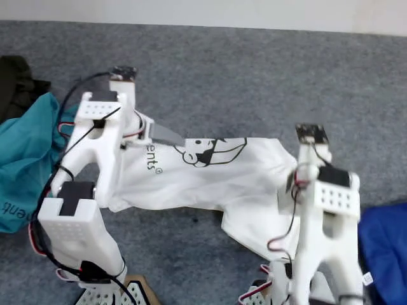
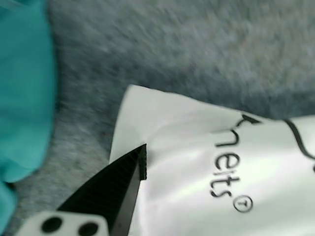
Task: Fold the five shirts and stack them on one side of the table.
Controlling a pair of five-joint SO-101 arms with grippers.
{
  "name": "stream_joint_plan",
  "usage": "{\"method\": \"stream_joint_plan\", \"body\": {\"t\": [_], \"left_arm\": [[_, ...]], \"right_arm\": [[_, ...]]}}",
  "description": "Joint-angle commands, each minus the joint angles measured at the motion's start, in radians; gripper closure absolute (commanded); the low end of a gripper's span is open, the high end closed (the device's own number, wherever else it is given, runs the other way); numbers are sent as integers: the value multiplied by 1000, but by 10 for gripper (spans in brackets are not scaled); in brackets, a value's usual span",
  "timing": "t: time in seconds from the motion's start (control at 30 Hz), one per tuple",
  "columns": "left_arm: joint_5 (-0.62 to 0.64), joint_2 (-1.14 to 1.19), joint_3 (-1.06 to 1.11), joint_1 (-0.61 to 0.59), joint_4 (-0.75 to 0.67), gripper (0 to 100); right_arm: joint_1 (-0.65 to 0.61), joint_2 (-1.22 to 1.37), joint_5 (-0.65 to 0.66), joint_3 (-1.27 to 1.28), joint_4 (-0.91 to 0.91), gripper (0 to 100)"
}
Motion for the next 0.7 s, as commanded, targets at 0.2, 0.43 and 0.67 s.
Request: {"method": "stream_joint_plan", "body": {"t": [0.2, 0.43, 0.67], "left_arm": [[6, -65, 61, 16, 0, 399], [6, -54, 64, 16, -23, 399], [6, -64, 150, 19, -149, 399]], "right_arm": [[114, -107, 166, 160, 25, 865], [194, -107, 261, 265, -51, 861], [159, -105, 269, 326, -125, 861]]}}
